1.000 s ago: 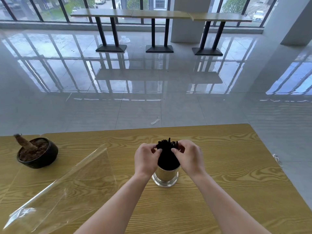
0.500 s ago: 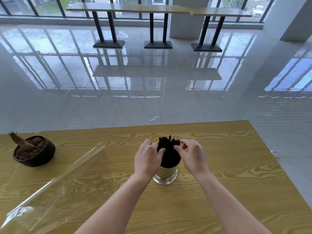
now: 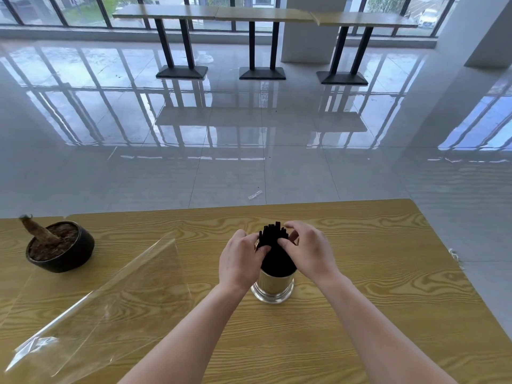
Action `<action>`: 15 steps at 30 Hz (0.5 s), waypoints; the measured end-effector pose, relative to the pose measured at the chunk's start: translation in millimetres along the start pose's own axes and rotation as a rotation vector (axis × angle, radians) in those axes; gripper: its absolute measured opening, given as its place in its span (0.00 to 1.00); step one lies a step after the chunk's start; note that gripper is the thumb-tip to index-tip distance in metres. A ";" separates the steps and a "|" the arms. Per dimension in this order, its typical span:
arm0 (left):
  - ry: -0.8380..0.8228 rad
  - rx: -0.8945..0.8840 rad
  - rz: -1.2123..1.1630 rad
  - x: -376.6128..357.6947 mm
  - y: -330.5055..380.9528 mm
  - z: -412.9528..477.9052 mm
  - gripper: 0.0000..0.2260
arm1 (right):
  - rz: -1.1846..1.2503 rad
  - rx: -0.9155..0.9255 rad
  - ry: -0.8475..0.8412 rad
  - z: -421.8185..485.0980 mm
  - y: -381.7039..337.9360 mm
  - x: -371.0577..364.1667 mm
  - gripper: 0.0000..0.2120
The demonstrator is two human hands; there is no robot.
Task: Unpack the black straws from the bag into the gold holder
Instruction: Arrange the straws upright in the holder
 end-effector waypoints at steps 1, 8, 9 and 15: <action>0.000 -0.003 -0.002 0.2 0.5 0.0 0.07 | 0.011 0.016 0.017 -0.3 -2.2 2.1 0.19; 0.002 0.013 0.003 -2.4 5.2 2.3 0.07 | 0.044 0.099 0.003 13.7 -22.1 0.4 0.16; -0.001 0.017 0.005 -2.5 5.9 2.6 0.07 | 0.035 0.099 -0.003 16.6 -23.8 -1.5 0.13; 0.014 0.008 -0.061 2.0 3.3 0.2 0.05 | 0.096 0.046 -0.093 22.1 -18.0 -5.6 0.06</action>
Point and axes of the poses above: each hand's wrist, its own z-axis towards the middle knuckle, its own x-axis out of the back of the hand, y = z × x, the point moved 10 cm from there along z, towards the middle knuckle, and after that the axes turned 8 degrees about y, right-handed, at the moved point
